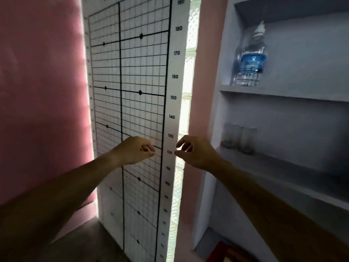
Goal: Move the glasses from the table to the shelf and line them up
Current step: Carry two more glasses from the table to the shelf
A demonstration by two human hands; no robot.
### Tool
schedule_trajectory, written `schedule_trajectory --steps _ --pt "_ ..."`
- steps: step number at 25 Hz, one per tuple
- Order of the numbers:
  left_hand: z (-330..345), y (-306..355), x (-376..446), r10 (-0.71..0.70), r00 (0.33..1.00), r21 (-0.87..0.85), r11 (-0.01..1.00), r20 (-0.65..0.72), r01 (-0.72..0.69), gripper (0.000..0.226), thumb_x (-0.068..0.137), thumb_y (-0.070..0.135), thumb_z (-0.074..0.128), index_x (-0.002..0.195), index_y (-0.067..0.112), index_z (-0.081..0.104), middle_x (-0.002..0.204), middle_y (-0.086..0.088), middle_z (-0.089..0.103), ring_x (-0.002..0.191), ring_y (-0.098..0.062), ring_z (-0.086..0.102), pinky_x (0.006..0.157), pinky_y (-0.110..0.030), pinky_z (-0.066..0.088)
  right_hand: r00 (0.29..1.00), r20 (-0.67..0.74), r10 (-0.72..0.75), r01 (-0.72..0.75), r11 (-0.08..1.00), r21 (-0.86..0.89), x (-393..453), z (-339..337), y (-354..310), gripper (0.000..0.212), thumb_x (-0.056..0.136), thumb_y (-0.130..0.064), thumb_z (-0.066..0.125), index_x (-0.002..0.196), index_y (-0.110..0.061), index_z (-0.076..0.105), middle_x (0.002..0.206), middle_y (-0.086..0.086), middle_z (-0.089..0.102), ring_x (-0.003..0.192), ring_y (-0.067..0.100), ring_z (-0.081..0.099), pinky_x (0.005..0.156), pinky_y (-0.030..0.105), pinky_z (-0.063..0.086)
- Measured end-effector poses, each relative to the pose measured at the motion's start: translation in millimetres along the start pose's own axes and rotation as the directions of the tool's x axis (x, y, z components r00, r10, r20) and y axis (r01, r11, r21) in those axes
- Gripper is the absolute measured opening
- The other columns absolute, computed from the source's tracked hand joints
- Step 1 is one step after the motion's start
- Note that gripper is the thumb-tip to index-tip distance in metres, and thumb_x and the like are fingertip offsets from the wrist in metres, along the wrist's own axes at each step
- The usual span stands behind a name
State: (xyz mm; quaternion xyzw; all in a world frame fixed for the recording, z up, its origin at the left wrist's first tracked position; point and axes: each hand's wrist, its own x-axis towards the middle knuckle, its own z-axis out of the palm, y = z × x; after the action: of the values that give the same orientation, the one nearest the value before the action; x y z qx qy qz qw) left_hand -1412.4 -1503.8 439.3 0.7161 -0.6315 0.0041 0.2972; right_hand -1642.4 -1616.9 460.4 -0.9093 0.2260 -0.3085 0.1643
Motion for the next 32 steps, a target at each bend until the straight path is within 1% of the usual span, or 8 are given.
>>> schedule_trajectory --steps 5,9,12,14,19,24,29,32 --pt "-73.6 -77.6 -112.8 -0.268 0.963 0.111 0.957 -0.024 0.269 0.009 0.085 0.037 0.074 0.093 0.039 0.07 0.085 0.017 0.069 0.077 0.005 0.062 0.068 -0.019 0.046 0.956 0.241 -0.168 0.155 0.985 0.073 30.8 102.7 -90.1 0.026 0.083 -0.039 0.074 0.104 -0.027 0.067 0.096 -0.005 0.067 0.086 0.011 0.063 0.075 0.03 0.054" --pt "-156.6 -145.4 -233.5 -0.493 0.858 0.172 0.841 -0.144 0.513 0.021 0.088 0.032 0.072 0.108 0.024 0.073 0.098 0.003 0.074 0.084 -0.009 0.066 0.072 -0.019 0.049 0.868 0.354 -0.347 0.314 0.937 0.151 52.7 187.9 -208.5 0.026 0.08 -0.042 0.075 0.1 -0.026 0.069 0.094 -0.003 0.07 0.083 0.01 0.064 0.076 0.029 0.054" --pt "-186.2 -159.6 -279.5 -0.534 0.831 0.21 0.805 -0.152 0.556 0.021 0.088 0.033 0.072 0.108 0.024 0.073 0.097 0.005 0.073 0.088 -0.011 0.068 0.082 -0.028 0.055 0.868 0.35 -0.353 0.272 0.926 0.261 57.9 216.8 -253.6 0.018 0.078 -0.034 0.077 0.093 -0.025 0.072 0.082 -0.007 0.069 0.069 0.003 0.063 0.06 0.017 0.049" --pt "-229.2 -189.6 -351.0 -0.615 0.764 0.195 0.739 -0.194 0.644 0.019 0.087 0.034 0.073 0.104 0.026 0.073 0.092 0.008 0.07 0.086 -0.008 0.067 0.084 -0.03 0.055 0.828 0.373 -0.419 0.306 0.895 0.325 59.2 267.4 -327.2 0.011 0.078 -0.029 0.076 0.088 -0.025 0.072 0.075 -0.012 0.067 0.064 0.0 0.06 0.057 0.015 0.047" --pt "-327.7 -253.6 -497.2 -0.705 0.647 0.197 0.617 -0.291 0.762 0.013 0.085 0.04 0.073 0.096 0.034 0.072 0.087 0.017 0.07 0.08 0.005 0.063 0.072 -0.012 0.045 0.709 0.428 -0.56 0.37 0.812 0.451 50.1 368.7 -494.4 0.012 0.082 -0.024 0.074 0.093 -0.019 0.073 0.072 -0.018 0.06 0.063 -0.006 0.055 0.054 0.011 0.041" --pt "-397.8 -294.2 -594.8 -0.742 0.571 0.19 0.54 -0.351 0.82 0.01 0.087 0.037 0.071 0.096 0.036 0.071 0.091 0.018 0.069 0.086 0.003 0.065 0.084 -0.023 0.053 0.644 0.459 -0.612 0.386 0.778 0.496 45.4 440.0 -618.3 0.014 0.077 -0.033 0.074 0.089 -0.027 0.069 0.083 -0.008 0.068 0.075 0.009 0.065 0.064 0.025 0.052" --pt "-438.4 -327.6 -668.4 -0.748 0.492 0.178 0.465 -0.446 0.867 0.01 0.086 0.037 0.072 0.095 0.032 0.073 0.086 0.02 0.065 0.076 0.009 0.06 0.06 -0.002 0.04 0.584 0.444 -0.679 0.429 0.723 0.541 48.8 497.3 -710.2 0.013 0.073 -0.037 0.077 0.081 -0.034 0.067 0.079 -0.013 0.067 0.071 0.002 0.063 0.054 0.019 0.042" --pt "-459.4 -354.1 -705.5 -0.788 0.418 0.138 0.402 -0.452 0.905 0.012 0.087 0.038 0.072 0.098 0.033 0.072 0.083 0.023 0.065 0.078 0.006 0.062 0.066 -0.007 0.042 0.532 0.449 -0.718 0.446 0.689 0.572 54.9 535.4 -755.2 0.013 0.073 -0.038 0.076 0.082 -0.034 0.067 0.08 -0.013 0.067 0.074 0.004 0.064 0.057 0.02 0.044"
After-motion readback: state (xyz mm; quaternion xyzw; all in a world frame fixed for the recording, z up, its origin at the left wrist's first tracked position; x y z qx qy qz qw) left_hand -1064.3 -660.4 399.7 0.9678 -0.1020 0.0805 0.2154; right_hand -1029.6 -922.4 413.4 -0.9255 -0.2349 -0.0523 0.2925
